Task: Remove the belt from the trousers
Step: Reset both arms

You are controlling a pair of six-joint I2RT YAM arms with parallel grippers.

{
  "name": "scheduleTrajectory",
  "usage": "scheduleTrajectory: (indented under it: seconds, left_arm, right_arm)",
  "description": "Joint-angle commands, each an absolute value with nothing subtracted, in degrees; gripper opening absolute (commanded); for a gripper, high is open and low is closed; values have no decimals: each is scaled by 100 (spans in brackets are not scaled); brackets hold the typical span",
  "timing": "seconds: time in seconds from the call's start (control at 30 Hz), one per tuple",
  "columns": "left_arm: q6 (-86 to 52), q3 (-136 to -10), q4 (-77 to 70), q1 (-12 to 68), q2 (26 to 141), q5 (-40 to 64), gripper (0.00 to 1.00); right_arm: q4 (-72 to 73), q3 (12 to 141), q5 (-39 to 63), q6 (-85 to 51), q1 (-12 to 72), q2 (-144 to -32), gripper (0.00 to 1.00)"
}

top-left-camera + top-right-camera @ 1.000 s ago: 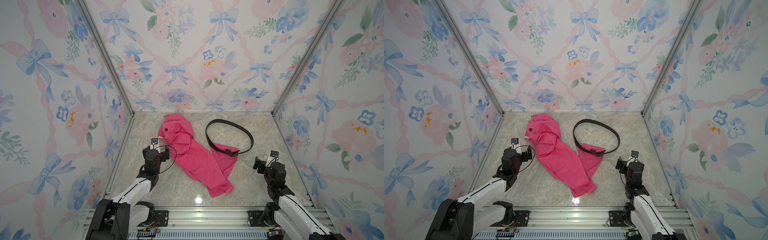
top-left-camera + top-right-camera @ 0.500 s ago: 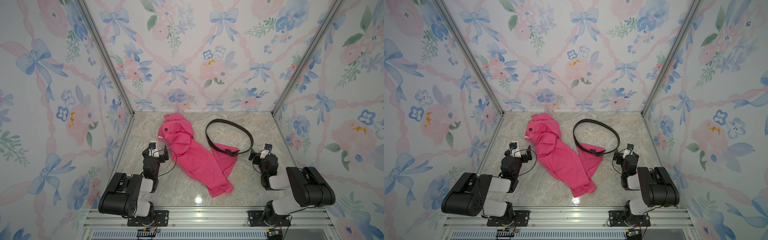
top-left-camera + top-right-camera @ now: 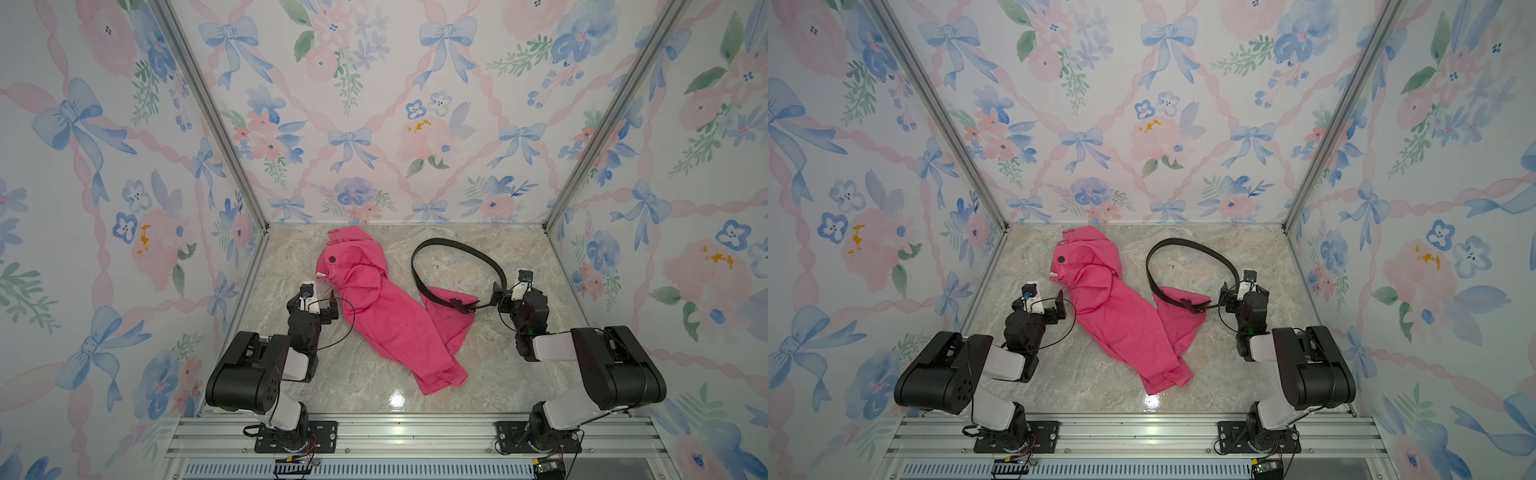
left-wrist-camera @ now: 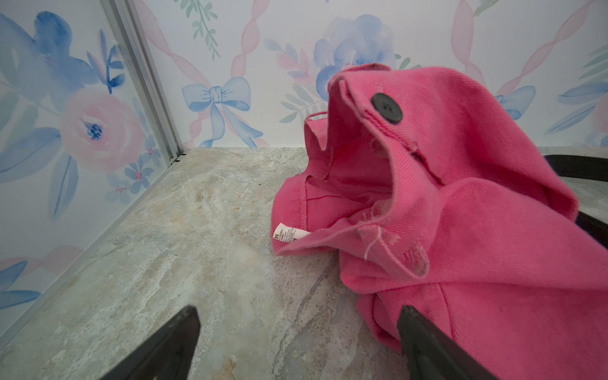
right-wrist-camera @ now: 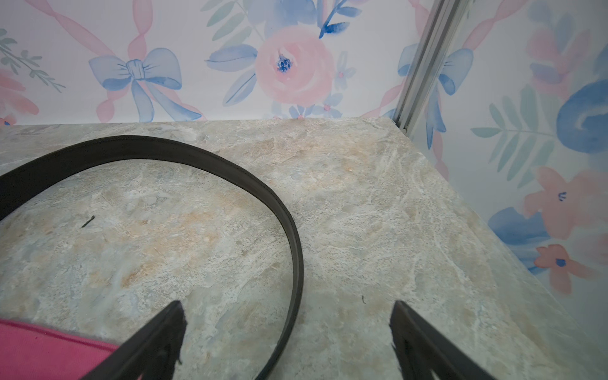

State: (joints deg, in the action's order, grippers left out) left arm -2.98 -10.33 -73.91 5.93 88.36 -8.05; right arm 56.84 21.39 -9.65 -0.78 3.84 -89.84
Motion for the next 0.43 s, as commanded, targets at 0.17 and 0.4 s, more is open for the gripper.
scheduleTrajectory:
  seconds: [0.17,0.4]
  left_arm:
    - [-292,-1112,-7541,554,8802,-828,98]
    - [-291,-1112,-7534,554,8801,-826,98]
  right_arm:
    - [5537,2118,-962,44,434,-8938,99]
    - [5495,2136,-873,-2,371,-8943,99]
